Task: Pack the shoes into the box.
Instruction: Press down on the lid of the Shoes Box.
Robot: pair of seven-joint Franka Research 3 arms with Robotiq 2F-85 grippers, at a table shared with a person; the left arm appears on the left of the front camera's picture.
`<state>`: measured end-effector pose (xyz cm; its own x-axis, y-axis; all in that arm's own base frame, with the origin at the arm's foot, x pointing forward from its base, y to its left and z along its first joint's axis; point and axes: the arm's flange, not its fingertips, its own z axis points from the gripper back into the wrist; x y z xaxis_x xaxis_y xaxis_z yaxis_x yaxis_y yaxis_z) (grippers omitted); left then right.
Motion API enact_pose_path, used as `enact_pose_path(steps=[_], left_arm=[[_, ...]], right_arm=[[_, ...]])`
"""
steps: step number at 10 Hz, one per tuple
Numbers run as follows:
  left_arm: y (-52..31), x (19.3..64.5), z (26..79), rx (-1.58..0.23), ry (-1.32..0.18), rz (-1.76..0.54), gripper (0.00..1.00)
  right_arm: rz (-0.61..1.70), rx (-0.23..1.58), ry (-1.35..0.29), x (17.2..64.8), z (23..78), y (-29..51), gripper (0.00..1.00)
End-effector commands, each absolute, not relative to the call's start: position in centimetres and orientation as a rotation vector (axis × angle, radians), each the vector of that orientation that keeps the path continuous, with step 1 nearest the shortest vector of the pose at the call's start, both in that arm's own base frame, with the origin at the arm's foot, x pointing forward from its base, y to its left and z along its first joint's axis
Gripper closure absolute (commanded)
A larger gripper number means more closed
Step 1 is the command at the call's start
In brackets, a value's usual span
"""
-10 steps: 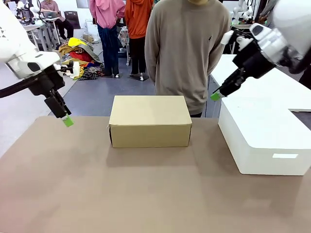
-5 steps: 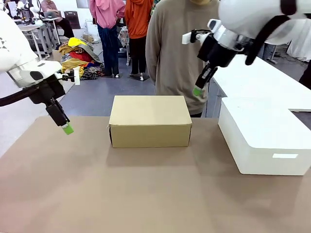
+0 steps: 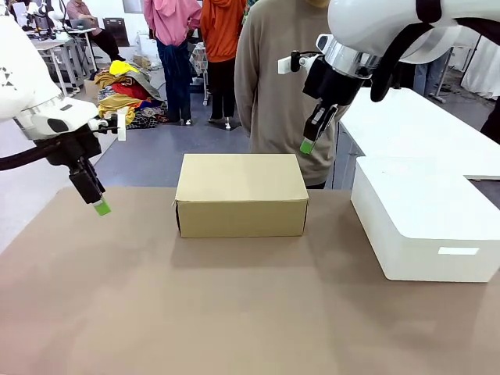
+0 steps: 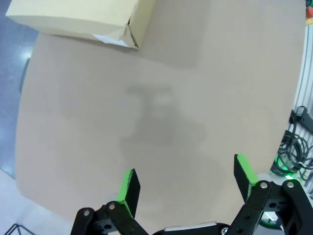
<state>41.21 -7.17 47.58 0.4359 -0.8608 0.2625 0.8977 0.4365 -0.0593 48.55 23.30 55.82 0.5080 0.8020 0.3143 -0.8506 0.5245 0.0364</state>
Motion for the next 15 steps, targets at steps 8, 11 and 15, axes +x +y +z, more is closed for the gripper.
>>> enact_pose_path(steps=[8, 11, 15], left_arm=[[-7.2, 41.0, 47.6, -0.239, -0.198, -1.085, 0.00], [-7.2, 41.0, 47.6, -0.239, -0.198, -1.085, 0.00], [-7.2, 41.0, 47.6, -0.239, -0.198, -1.085, 0.00]], right_arm=[[0.703, 0.221, -0.171, 52.2, 56.6, 28.9, 1.00], [0.624, 0.152, -0.133, 57.5, 55.8, 33.4, 1.00], [0.478, 0.148, -0.143, 63.8, 52.1, 37.3, 1.00]])
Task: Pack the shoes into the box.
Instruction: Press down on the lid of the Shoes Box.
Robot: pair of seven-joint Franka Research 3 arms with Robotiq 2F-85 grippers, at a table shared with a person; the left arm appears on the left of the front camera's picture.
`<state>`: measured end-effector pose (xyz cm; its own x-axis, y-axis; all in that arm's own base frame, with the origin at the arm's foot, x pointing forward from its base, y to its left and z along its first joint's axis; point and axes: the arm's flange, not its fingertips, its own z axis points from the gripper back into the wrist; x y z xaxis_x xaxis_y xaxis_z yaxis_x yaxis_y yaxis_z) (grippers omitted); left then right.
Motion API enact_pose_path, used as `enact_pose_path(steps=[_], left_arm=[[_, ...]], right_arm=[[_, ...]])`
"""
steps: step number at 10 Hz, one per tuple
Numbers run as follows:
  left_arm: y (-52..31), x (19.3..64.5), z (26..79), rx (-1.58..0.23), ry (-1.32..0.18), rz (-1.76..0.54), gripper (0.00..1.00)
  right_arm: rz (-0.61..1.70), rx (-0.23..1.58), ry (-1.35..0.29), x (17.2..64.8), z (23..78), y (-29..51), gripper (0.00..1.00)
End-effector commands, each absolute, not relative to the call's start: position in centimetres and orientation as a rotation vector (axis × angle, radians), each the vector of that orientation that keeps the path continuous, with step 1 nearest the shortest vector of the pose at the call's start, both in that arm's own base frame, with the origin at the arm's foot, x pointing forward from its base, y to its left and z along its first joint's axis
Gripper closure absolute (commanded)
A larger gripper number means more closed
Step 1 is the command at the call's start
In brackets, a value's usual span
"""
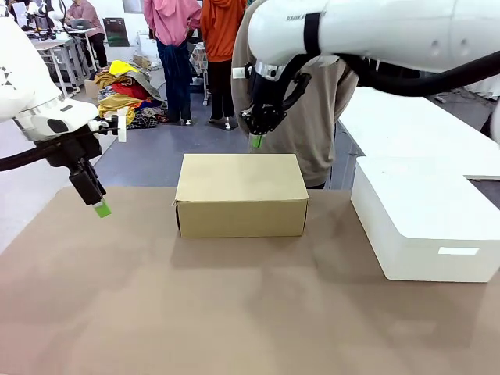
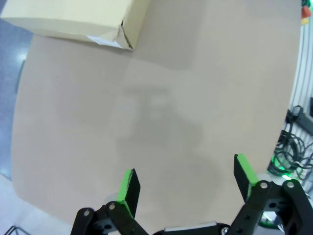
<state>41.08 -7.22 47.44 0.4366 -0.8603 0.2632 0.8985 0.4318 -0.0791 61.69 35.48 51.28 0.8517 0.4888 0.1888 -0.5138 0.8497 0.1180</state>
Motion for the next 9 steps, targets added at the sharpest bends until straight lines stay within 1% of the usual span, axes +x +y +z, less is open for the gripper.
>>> enact_pose_path(steps=[1, 3, 5, 9], left_arm=[[-7.2, 41.0, 47.6, -0.239, -0.198, -1.085, 0.00], [-7.2, 41.0, 47.6, -0.239, -0.198, -1.085, 0.00], [-7.2, 41.0, 47.6, -0.239, -0.198, -1.085, 0.00], [-7.2, 41.0, 47.6, -0.239, -0.198, -1.085, 0.00]], right_arm=[[0.459, 0.152, -0.148, 64.9, 51.2, 37.8, 1.00], [0.442, 0.150, -0.135, 66.1, 49.5, 38.3, 1.00], [0.422, 0.108, -0.132, 66.8, 47.2, 38.4, 1.00], [0.419, 0.056, -0.101, 67.3, 43.9, 38.7, 1.00]])
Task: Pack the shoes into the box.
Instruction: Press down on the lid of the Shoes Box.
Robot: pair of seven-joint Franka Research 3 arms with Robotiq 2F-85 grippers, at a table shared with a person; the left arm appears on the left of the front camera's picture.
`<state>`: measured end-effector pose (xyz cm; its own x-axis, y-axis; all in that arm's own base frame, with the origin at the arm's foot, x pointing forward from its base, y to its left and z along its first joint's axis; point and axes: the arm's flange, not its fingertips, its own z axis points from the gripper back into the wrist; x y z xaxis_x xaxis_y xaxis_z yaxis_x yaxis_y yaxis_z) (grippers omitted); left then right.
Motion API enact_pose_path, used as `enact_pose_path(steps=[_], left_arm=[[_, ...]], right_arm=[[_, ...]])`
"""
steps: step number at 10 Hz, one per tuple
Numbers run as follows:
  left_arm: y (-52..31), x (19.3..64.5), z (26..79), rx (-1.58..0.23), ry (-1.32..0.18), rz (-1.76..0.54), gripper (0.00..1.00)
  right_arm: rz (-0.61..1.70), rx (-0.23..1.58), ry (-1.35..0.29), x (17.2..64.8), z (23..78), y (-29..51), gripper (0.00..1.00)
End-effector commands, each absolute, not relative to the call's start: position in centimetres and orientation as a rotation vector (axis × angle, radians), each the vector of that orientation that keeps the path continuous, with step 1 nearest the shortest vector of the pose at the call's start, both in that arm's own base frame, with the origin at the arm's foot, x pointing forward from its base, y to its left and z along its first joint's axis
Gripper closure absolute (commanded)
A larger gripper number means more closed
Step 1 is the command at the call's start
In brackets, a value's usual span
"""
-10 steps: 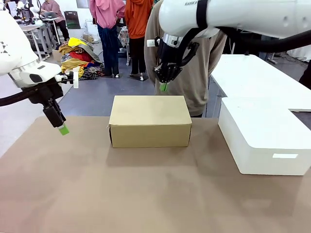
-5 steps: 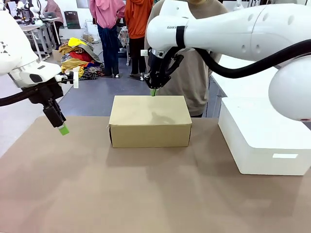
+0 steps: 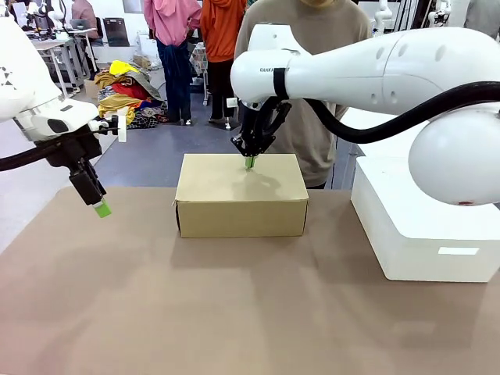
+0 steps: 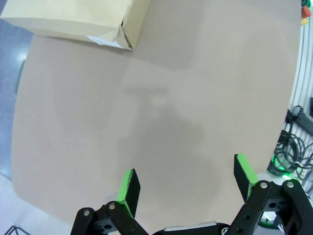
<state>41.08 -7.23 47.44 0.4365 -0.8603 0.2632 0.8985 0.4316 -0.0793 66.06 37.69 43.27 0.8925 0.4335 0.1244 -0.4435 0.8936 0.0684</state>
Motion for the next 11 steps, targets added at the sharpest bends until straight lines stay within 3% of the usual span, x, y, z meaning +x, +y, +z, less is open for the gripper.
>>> enact_pose_path(steps=[1, 4, 8, 11], left_arm=[[-7.2, 41.0, 47.6, -0.239, -0.198, -1.085, 0.00], [-7.2, 41.0, 47.6, -0.239, -0.198, -1.085, 0.00], [-7.2, 41.0, 47.6, -0.239, -0.198, -1.085, 0.00], [-7.2, 41.0, 47.6, -0.239, -0.198, -1.085, 0.00]], right_arm=[[0.417, 0.050, -0.092, 67.4, 43.2, 38.6, 1.00], [0.416, 0.029, -0.079, 67.4, 42.2, 38.5, 1.00], [0.471, 0.045, -0.126, 65.2, 48.4, 37.2, 1.00], [0.573, 0.072, -0.072, 61.1, 50.8, 35.3, 1.00]])
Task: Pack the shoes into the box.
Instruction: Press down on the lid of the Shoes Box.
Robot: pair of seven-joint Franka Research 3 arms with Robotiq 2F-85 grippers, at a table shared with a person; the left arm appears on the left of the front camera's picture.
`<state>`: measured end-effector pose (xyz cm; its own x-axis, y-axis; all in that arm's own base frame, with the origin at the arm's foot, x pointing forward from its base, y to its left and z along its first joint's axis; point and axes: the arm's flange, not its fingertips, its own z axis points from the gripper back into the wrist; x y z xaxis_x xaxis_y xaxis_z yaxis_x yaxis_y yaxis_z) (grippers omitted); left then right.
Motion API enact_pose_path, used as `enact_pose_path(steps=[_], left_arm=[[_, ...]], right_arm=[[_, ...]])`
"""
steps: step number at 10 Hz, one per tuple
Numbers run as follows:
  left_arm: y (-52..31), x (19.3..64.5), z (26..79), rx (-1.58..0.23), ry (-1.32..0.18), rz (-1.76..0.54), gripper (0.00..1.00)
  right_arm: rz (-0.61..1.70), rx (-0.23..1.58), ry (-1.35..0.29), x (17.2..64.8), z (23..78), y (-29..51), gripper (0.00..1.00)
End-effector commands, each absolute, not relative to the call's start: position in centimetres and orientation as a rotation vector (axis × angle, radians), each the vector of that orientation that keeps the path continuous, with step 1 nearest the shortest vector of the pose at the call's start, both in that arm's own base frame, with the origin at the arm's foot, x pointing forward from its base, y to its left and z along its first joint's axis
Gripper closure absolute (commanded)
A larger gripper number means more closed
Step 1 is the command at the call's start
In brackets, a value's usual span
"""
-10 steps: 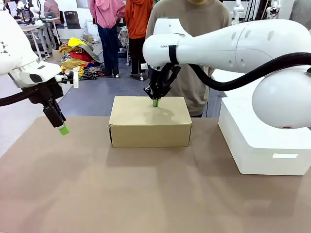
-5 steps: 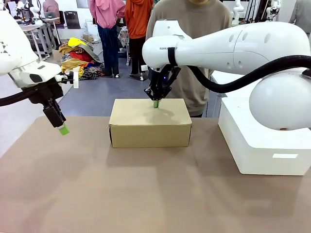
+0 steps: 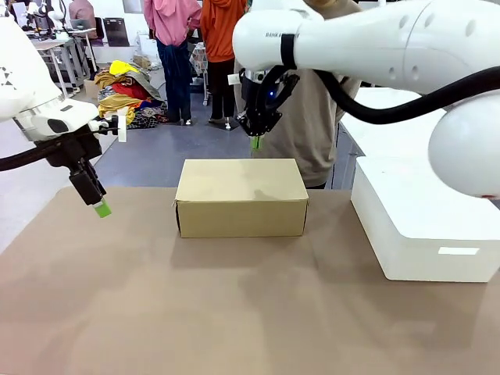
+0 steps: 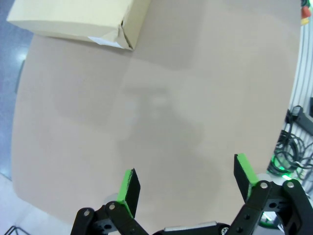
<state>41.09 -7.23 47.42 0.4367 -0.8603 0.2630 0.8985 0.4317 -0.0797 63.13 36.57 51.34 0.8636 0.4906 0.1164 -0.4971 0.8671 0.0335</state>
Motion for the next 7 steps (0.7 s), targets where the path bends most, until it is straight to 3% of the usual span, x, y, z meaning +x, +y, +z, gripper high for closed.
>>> enact_pose_path(steps=[1, 7], left_arm=[[-7.2, 41.0, 47.6, -0.239, -0.198, -1.085, 0.00], [-7.2, 41.0, 47.6, -0.239, -0.198, -1.085, 0.00]], right_arm=[[0.592, 0.057, -0.074, 59.6, 51.0, 34.6, 1.00], [0.699, 0.131, -0.074, 52.2, 52.0, 30.6, 1.00]])
